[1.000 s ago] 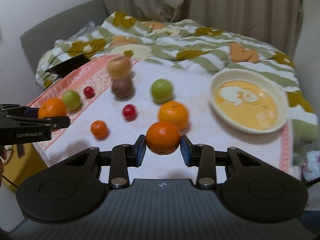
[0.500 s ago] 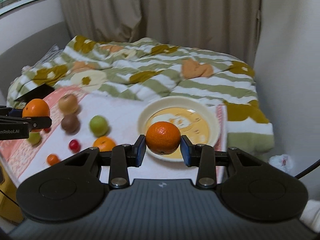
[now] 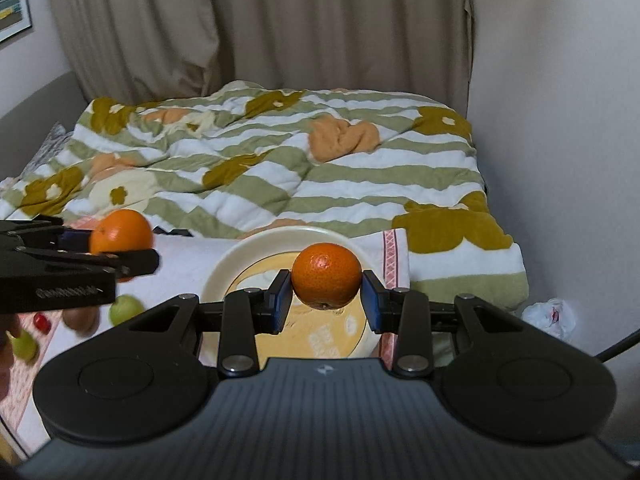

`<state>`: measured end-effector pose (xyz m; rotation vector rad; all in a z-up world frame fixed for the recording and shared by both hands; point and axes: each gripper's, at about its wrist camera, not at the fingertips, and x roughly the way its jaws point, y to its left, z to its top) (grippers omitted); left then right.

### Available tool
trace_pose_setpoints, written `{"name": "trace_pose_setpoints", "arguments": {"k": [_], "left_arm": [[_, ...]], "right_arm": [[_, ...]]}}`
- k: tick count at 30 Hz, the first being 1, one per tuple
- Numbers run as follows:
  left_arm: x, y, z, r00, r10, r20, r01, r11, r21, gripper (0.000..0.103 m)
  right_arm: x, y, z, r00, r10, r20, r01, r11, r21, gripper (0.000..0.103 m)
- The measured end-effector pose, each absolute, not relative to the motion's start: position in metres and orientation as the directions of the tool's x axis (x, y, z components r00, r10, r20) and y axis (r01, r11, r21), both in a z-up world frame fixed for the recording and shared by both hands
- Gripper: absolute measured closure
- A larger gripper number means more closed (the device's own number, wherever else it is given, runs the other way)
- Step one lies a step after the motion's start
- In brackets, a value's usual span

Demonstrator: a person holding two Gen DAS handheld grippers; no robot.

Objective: Organize fruits
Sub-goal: 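Carry the orange and tangerine in both tools over to the white bowl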

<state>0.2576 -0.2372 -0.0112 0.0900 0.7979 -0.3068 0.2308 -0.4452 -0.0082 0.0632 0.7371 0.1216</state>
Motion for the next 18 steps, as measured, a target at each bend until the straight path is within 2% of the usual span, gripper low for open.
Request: {"name": "trace_pose_setpoints", "arguments": {"k": [18], "left_arm": [[0.341,-0.307,-0.087,0.547,-0.300,-0.782,0.520,0.854,0.036,0.040]], "right_arm": [[0.301,-0.466,-0.062,0.654,0.086,-0.751,0.013,0.992,0.125,0.051]]}}
